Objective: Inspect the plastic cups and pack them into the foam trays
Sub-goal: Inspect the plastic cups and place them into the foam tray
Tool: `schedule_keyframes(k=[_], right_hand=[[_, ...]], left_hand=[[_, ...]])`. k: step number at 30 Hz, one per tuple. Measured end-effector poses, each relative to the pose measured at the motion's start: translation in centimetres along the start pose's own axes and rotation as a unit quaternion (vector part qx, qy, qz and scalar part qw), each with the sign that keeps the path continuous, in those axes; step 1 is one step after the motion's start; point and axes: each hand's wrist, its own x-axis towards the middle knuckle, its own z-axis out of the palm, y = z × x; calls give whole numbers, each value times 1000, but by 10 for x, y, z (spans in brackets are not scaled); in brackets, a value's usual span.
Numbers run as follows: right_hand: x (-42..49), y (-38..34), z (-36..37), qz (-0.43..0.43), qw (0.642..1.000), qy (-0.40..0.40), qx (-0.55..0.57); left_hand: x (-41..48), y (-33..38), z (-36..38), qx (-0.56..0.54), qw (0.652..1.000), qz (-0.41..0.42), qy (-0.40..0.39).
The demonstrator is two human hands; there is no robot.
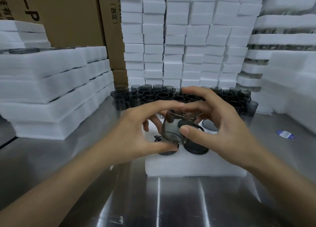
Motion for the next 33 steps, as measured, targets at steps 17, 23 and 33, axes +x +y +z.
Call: schedule_keyframes(k=[17,23,33], right_hand=[[2,7,-2,-104,981,41,-160],[1,6,4,-110,981,49,-153],[1,11,-4,-50,988,19,-147]], left_hand=[[2,-7,0,-42,996,-55,55],[2,-6,3,18,998,-2,64],[2,-11,0,-81,992,-64,70]])
